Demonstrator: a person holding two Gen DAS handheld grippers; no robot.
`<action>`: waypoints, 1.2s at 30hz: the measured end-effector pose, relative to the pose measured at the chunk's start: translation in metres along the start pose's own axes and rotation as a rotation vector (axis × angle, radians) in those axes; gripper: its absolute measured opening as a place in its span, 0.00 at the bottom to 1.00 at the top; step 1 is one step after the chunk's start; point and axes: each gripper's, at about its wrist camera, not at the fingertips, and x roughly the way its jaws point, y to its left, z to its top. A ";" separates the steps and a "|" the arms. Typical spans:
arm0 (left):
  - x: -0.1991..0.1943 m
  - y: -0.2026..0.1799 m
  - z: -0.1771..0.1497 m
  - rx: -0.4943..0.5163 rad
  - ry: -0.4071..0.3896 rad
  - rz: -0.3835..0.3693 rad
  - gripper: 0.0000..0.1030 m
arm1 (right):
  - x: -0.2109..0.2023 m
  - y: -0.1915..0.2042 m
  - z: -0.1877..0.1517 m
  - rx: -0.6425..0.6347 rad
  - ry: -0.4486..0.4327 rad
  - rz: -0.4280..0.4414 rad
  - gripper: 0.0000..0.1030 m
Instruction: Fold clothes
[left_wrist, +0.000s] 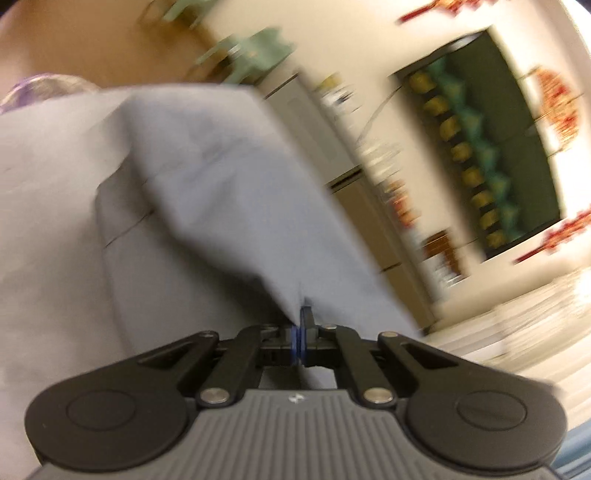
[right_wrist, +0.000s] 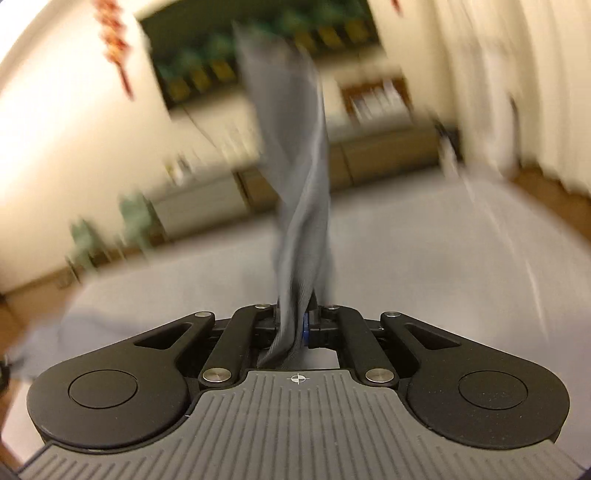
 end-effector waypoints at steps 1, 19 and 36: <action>0.006 0.001 0.001 0.011 0.015 0.034 0.02 | 0.007 -0.009 -0.022 0.021 0.051 -0.033 0.15; 0.019 0.012 -0.002 -0.060 0.018 0.138 0.03 | 0.007 -0.158 -0.055 0.365 -0.114 -0.238 0.80; 0.018 0.017 0.000 -0.029 0.015 0.131 0.04 | 0.006 -0.031 -0.077 -0.945 0.086 -0.373 0.65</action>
